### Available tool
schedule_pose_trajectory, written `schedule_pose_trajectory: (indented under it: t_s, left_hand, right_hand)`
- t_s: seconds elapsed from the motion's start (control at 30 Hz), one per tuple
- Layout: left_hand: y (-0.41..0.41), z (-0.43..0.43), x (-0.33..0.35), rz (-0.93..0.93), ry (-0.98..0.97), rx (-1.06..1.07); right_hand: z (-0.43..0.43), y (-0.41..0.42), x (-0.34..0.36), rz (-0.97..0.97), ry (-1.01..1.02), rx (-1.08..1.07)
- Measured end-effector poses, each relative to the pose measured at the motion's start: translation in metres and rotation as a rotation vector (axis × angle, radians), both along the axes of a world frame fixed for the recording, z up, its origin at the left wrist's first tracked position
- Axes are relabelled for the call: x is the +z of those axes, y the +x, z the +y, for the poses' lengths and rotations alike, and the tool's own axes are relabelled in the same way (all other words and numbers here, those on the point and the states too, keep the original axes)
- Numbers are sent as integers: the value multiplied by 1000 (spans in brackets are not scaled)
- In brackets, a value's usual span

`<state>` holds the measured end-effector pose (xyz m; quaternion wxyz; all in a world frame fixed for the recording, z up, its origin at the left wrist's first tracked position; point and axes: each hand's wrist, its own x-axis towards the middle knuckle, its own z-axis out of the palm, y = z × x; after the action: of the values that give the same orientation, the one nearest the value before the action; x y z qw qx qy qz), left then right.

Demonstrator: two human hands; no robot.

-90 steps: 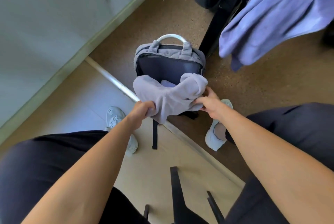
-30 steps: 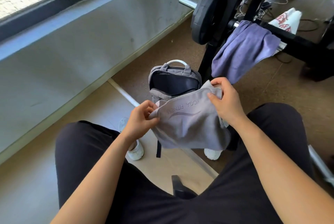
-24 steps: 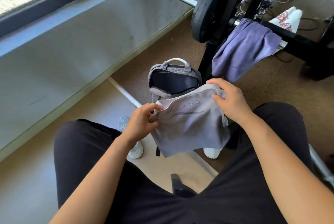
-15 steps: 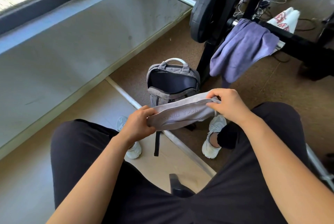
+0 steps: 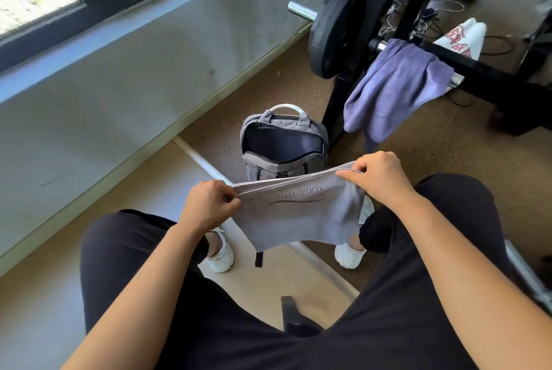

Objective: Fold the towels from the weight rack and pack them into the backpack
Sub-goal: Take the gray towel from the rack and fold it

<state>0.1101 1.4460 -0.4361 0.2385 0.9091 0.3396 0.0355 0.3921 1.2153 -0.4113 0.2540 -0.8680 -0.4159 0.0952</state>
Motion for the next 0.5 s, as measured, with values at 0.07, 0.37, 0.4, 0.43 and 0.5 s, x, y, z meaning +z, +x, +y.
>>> schedule_pose_trajectory:
  t_s: [0.07,0.37,0.4,0.43,0.5]
  left_hand:
    - [0,2,2,-55,-25,50]
    - [4,23,4,-623,-490,480]
    - [4,25,2,-669,-518,509]
    - [5,26,1,-703,-539,538]
    - [5,28,-2,-755,-546,575]
  right_hand:
    - [0,1,1,7,12,-6]
    - [-2,1,-1,503,250,12]
    - [-1,-2,0,531,290,2]
    - [1,-5,2,551,317,-8]
    - [3,-10,4,523,299,-15]
